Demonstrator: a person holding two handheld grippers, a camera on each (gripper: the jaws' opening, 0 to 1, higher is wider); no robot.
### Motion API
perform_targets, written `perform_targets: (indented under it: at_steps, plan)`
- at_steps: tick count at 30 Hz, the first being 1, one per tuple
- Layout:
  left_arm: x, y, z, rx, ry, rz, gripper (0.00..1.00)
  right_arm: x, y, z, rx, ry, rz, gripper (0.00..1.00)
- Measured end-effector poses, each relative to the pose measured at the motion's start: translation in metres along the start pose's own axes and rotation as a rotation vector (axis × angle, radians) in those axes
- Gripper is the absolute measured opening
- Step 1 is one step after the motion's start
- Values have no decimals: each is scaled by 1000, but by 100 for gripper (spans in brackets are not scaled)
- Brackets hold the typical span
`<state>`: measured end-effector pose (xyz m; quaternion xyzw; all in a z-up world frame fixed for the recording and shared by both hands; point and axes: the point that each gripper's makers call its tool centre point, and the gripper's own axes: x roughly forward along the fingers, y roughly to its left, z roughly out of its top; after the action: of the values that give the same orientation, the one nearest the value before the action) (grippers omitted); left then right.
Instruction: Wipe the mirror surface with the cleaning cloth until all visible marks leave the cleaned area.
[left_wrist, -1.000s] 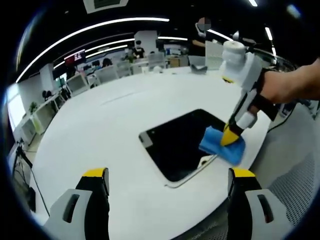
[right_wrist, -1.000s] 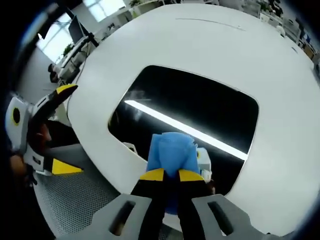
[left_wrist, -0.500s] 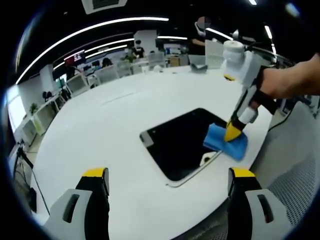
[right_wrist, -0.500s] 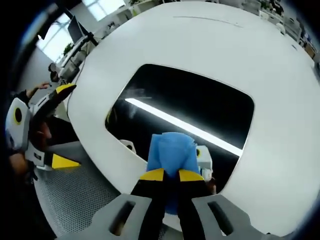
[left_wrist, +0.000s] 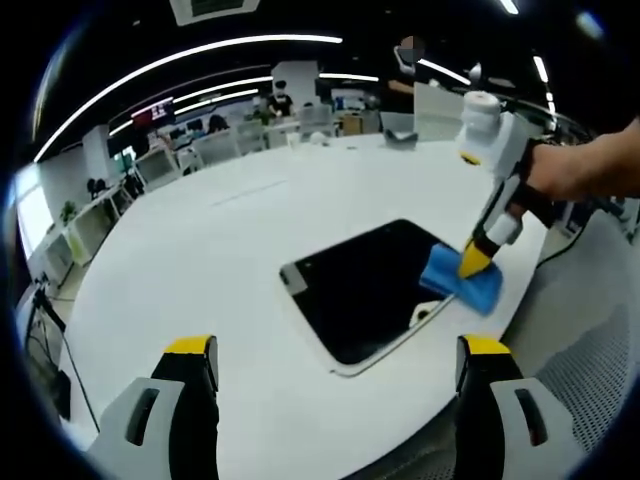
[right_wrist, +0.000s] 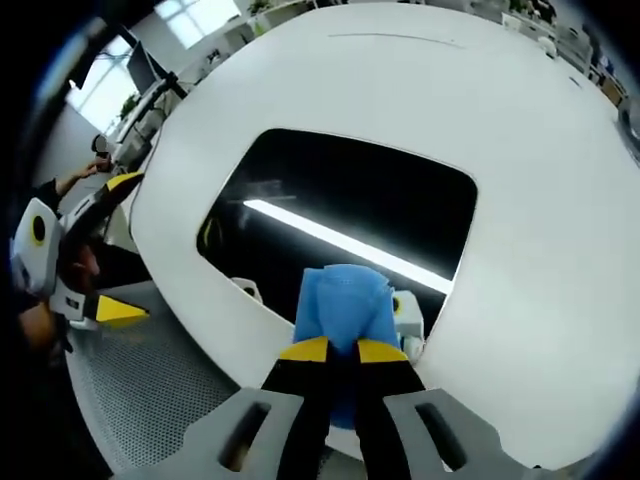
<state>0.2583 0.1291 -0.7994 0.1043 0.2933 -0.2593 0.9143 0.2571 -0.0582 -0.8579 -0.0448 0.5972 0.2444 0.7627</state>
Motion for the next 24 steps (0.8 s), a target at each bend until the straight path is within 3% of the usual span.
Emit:
perform_targets:
  at_steps: [24]
  plan:
    - [-3, 0, 2, -10, -1, 13, 99, -3, -18, -1, 44, 1, -19, 2]
